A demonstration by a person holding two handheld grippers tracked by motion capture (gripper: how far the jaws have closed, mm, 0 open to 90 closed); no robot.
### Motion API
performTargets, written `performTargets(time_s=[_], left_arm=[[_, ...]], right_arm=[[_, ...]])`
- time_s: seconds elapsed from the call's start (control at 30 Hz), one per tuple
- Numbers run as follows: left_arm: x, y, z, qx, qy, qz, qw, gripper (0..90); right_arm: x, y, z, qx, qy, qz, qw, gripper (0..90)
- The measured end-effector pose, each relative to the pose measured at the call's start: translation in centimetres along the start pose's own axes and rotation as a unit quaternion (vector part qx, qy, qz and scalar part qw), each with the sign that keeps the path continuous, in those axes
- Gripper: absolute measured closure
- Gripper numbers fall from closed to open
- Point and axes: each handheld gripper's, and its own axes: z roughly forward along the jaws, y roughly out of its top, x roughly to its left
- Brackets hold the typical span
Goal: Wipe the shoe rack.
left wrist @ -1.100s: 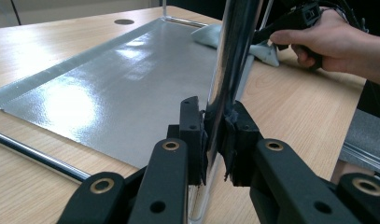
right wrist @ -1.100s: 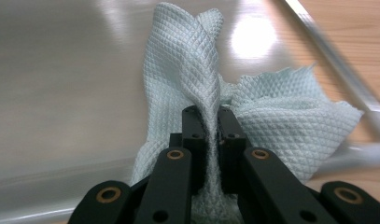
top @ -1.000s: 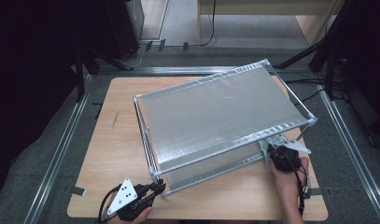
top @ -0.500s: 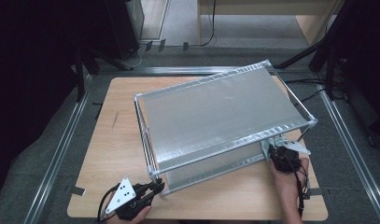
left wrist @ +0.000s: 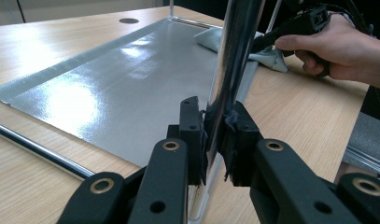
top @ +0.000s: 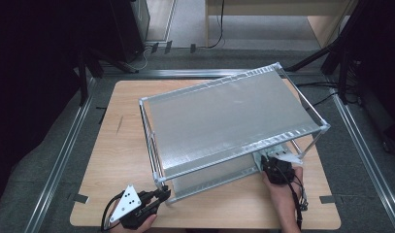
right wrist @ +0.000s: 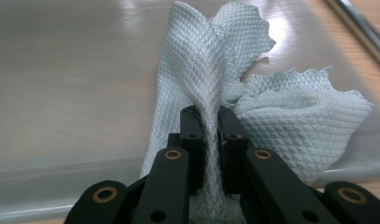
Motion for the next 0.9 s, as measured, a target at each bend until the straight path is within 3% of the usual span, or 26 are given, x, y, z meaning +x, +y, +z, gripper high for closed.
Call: performTargets(time_s=[0.43, 0.47, 0.73, 0.9], left_arm=[[0.0, 0.0, 0.0, 0.001, 0.000, 0.000, 1.0000, 79.7], [0.0, 0.0, 0.0, 0.001, 0.000, 0.000, 1.0000, 79.7], [0.0, 0.0, 0.0, 0.002, -0.001, -0.001, 1.0000, 79.7], [0.0, 0.0, 0.0, 0.002, 0.000, -0.001, 1.0000, 79.7]], right_arm=[[5.1, -0.4, 0.0, 0.005, 0.055, -0.033, 0.9979, 80.4], [6.3, -0.5, 0.0, 0.006, 0.070, -0.041, 0.9967, 80.2], [11.7, -1.3, -0.4, 0.008, 0.124, -0.084, 0.9887, 79.7], [15.0, -1.7, -0.9, 0.013, 0.166, -0.108, 0.9801, 79.3]])
